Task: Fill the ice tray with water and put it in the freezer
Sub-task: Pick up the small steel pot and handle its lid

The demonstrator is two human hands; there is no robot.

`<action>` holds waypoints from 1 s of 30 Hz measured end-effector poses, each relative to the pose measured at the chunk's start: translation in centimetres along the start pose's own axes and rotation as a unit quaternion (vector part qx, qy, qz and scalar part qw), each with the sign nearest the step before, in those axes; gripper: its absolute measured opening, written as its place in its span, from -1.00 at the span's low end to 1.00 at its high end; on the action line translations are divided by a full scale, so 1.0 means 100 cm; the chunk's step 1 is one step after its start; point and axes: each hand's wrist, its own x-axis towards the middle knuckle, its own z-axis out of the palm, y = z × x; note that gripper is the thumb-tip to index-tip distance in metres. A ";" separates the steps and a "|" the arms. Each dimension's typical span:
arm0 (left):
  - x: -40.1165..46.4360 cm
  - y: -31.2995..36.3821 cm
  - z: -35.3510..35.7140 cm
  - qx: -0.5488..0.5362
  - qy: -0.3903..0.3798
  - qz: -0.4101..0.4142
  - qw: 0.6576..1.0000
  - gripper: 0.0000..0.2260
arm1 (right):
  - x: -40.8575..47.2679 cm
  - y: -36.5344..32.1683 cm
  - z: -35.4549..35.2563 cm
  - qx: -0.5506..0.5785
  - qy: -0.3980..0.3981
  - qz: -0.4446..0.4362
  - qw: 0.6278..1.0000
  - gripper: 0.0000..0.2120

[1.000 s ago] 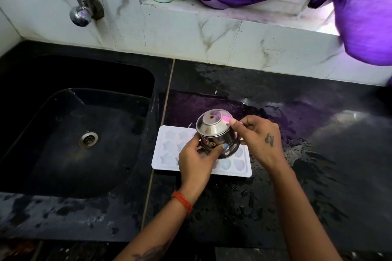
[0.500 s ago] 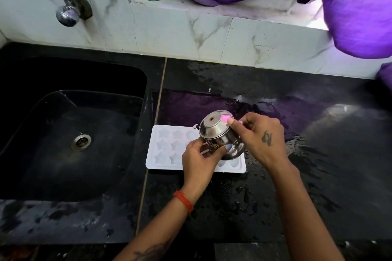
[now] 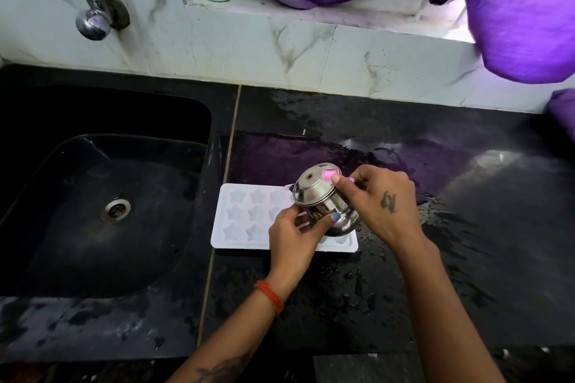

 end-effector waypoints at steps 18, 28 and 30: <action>-0.001 0.011 0.011 0.035 -0.017 0.012 0.999 -0.67 | -0.004 0.024 -0.006 0.083 0.033 0.046 0.995 -0.67; -0.008 0.015 0.021 -0.015 -0.053 -0.012 0.998 -0.79 | -0.003 0.022 -0.015 -0.022 0.021 0.035 0.999 -0.59; -0.008 0.015 0.023 -0.015 -0.055 -0.016 0.998 -0.78 | -0.002 0.023 -0.014 -0.034 0.022 0.031 0.999 -0.58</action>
